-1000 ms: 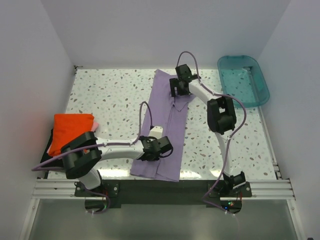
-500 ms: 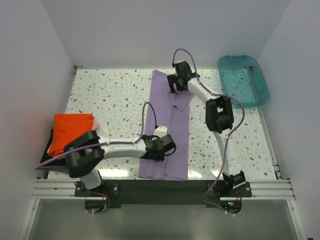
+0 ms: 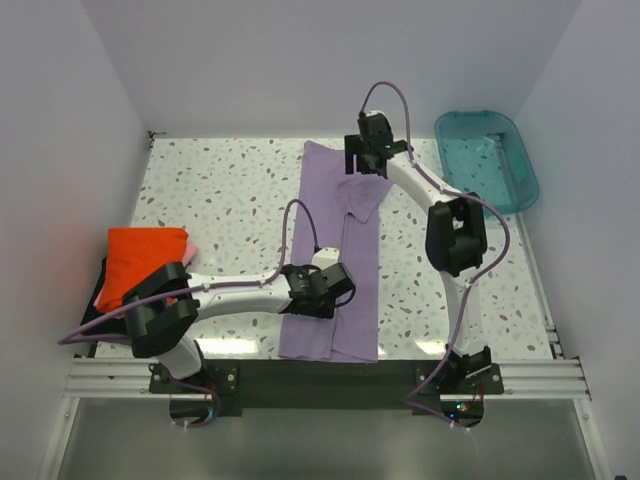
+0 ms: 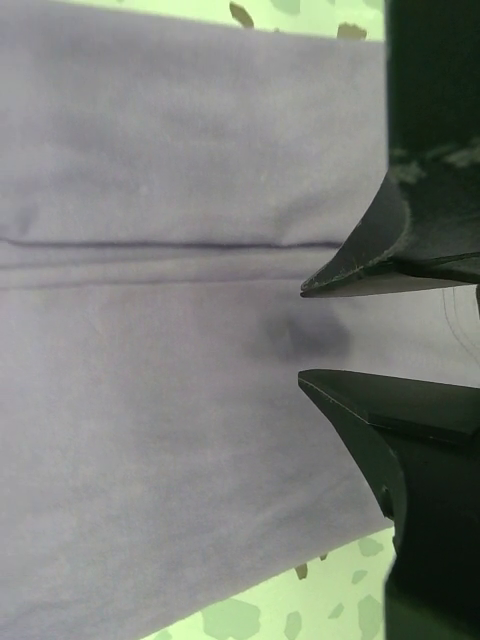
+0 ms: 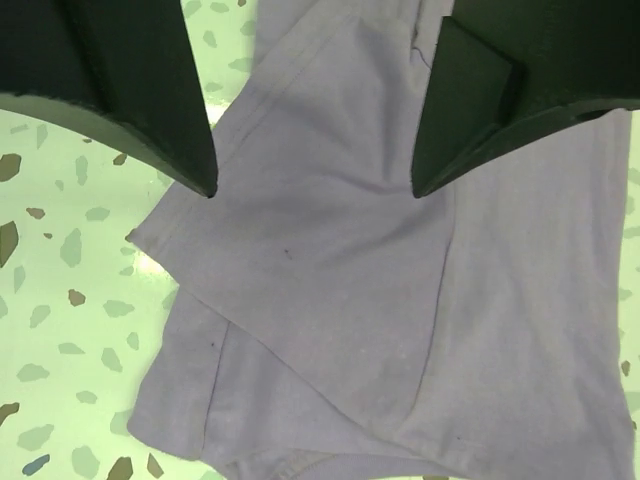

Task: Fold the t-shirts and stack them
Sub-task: Fold the tshirt

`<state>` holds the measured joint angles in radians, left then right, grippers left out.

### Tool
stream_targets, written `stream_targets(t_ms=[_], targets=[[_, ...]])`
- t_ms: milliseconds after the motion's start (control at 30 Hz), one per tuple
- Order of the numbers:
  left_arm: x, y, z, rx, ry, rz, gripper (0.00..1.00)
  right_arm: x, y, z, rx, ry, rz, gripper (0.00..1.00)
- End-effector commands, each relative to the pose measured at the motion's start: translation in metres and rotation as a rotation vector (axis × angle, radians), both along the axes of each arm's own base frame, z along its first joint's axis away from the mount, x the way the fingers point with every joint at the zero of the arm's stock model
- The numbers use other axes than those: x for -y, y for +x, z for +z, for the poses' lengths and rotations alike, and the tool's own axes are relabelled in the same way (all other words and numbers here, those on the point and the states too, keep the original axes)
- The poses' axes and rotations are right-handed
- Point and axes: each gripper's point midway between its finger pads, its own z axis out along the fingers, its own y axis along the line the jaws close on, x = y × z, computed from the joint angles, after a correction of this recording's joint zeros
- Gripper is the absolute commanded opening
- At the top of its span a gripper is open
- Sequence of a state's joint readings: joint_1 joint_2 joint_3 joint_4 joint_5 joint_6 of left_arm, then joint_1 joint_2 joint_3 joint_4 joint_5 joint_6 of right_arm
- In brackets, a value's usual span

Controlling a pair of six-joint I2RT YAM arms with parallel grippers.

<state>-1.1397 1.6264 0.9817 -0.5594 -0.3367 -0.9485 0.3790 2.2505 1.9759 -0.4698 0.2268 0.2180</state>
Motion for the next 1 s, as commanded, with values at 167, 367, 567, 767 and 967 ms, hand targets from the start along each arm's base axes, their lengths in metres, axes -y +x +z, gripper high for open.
stream_targets(t_ms=[167, 367, 567, 767, 967], targets=[[0.023, 0.003, -0.011, 0.004, -0.023, -0.078, 0.39, -0.003, 0.007, -0.045, -0.063, 0.032, -0.071, 0.62], [0.023, -0.009, -0.037, -0.045, 0.006, -0.109, 0.38, 0.001, 0.019, -0.079, -0.114, -0.001, -0.061, 0.51], [0.023, -0.006, -0.045, -0.054, 0.02, -0.097, 0.39, 0.004, 0.039, -0.096, -0.128, 0.022, -0.03, 0.57], [0.03, 0.016, -0.039, -0.048, -0.047, -0.074, 0.4, -0.005, 0.056, -0.069, -0.056, 0.062, 0.02, 0.86], [0.057, 0.036, 0.01, 0.049, -0.162, -0.11, 0.52, -0.007, 0.058, 0.013, 0.062, 0.098, 0.041, 0.99]])
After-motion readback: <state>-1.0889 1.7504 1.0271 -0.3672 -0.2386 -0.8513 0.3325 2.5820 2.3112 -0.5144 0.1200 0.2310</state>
